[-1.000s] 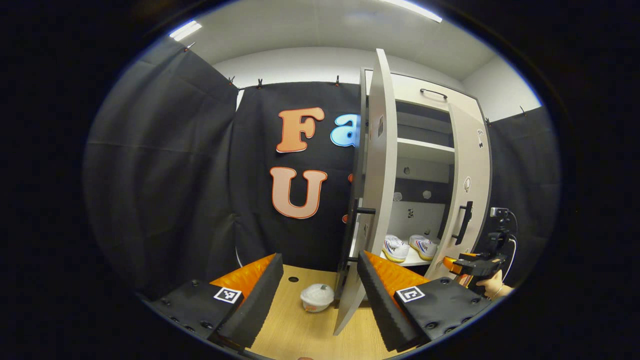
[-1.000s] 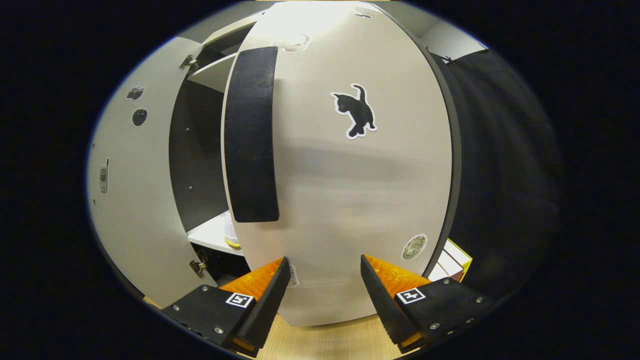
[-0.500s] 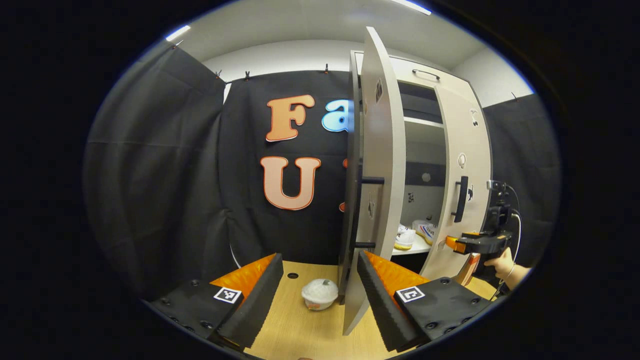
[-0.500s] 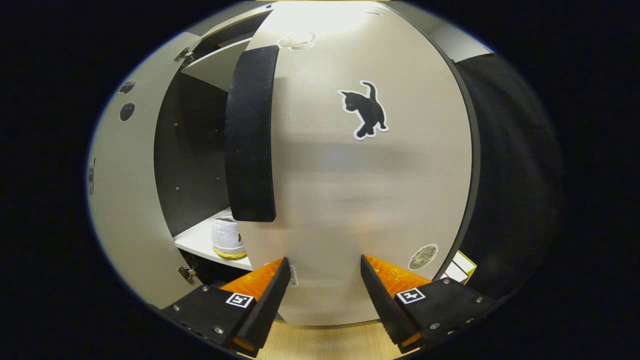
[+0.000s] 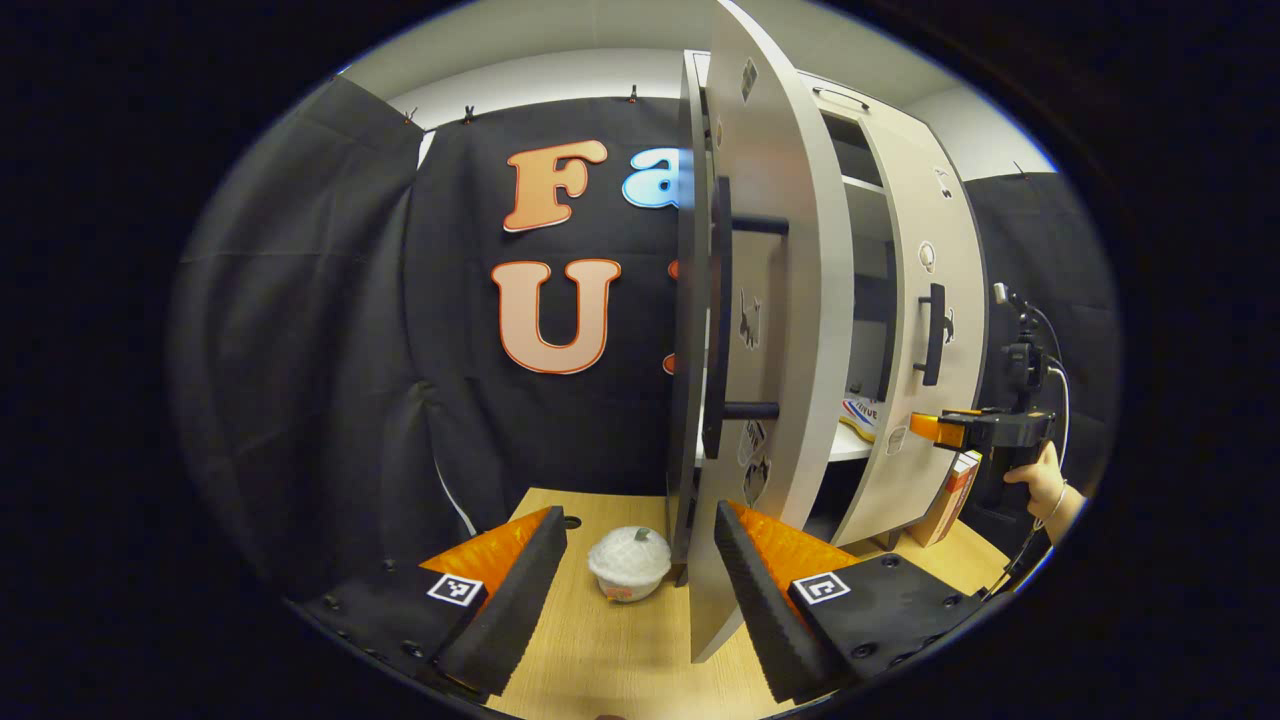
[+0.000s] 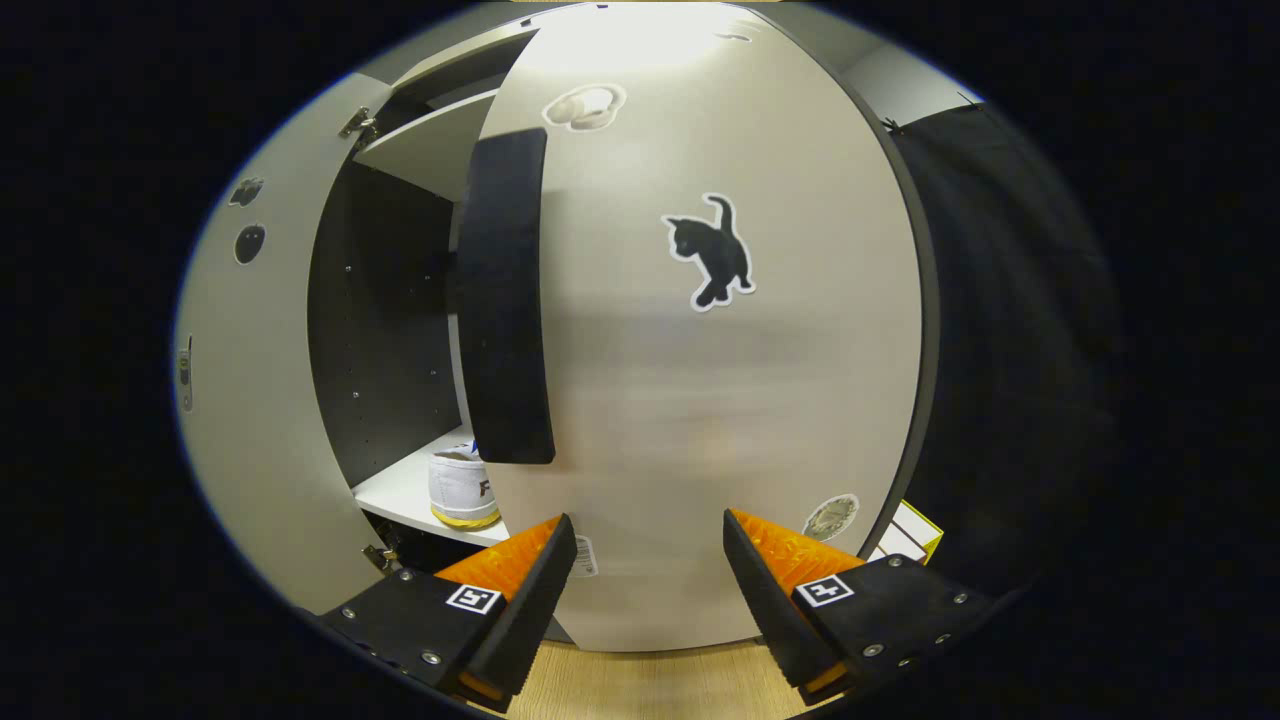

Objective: Grab one shoe with the right hand and put it into the shoe cabinet, grab the other shoe with the left hand and put it into the shoe cabinet; then close the right door with the right hand and the left door with the left hand.

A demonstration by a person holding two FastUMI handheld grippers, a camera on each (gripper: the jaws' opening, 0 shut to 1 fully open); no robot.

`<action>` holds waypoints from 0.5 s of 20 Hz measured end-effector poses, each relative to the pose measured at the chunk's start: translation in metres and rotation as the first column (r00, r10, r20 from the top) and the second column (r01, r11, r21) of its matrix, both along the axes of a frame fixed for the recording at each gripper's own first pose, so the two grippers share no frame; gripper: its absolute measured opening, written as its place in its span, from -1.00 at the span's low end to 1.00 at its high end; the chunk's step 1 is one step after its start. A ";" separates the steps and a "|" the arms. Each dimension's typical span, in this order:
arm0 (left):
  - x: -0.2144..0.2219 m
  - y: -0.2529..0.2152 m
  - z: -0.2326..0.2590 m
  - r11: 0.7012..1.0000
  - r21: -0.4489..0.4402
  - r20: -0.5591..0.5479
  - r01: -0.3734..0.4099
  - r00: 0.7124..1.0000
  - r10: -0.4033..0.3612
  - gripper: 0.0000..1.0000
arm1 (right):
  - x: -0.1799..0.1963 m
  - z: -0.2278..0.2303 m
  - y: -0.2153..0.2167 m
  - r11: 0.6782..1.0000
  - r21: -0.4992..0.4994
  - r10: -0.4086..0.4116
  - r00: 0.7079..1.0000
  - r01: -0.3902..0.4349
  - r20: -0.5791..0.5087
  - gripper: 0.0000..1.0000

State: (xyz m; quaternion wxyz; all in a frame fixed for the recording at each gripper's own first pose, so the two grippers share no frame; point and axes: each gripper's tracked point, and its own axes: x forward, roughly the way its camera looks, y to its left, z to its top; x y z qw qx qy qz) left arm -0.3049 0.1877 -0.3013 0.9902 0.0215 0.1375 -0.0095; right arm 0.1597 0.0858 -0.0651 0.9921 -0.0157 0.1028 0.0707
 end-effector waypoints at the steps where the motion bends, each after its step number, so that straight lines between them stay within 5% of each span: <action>1: 0.000 -0.001 -0.001 1.000 0.011 0.004 -0.009 1.000 0.009 0.94 | -0.006 0.005 -0.004 1.000 0.000 -0.003 1.000 0.003 0.010 0.83; 10: 0.001 -0.053 -0.009 0.996 -0.031 0.010 0.089 0.996 -0.089 0.90 | -0.053 0.035 -0.043 1.000 -0.025 -0.016 0.998 0.018 0.064 0.83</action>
